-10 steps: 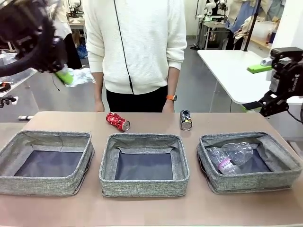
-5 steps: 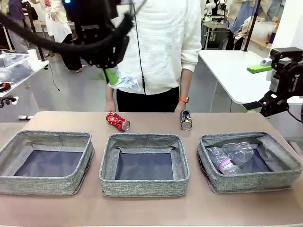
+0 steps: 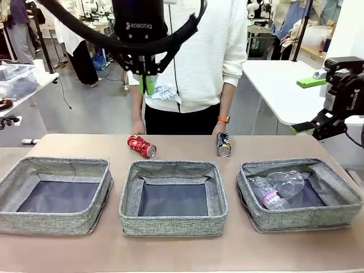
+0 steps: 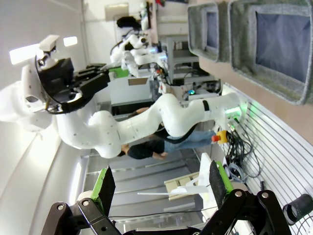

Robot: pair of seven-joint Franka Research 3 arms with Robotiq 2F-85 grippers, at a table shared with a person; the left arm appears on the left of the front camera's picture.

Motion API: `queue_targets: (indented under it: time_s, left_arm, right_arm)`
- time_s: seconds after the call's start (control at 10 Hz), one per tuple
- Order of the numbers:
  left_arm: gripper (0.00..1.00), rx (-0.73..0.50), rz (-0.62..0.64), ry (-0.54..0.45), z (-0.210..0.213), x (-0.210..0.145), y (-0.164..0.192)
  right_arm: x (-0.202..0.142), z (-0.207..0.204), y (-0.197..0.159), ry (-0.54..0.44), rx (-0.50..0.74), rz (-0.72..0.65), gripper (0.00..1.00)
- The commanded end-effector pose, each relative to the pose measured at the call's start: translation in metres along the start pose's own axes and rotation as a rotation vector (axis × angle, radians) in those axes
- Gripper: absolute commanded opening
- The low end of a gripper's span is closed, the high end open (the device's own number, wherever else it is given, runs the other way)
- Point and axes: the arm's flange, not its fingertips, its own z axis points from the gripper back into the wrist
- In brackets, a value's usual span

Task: Sort the waste into the appropriate baskets.
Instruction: Pick up the waste item pointed out by the person.

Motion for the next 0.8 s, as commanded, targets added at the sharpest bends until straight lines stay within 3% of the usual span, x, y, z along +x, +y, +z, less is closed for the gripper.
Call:
queue_targets:
  time_s: [0.0, 0.1, 0.7]
  left_arm:
    - [0.06, -0.061, 0.077, 0.018, 0.020, 0.022, -0.008]
    - [0.06, -0.091, 0.159, -0.003, 0.025, 0.032, -0.010]
    - [0.06, -0.132, 0.227, 0.062, 0.078, 0.067, 0.011]
  right_arm:
    - [0.002, 0.000, 0.003, 0.001, 0.019, 0.025, 1.00]
    - [0.002, 0.000, 0.003, 0.001, 0.019, 0.025, 1.00]
    - [0.002, 0.000, 0.003, 0.001, 0.019, 0.025, 1.00]
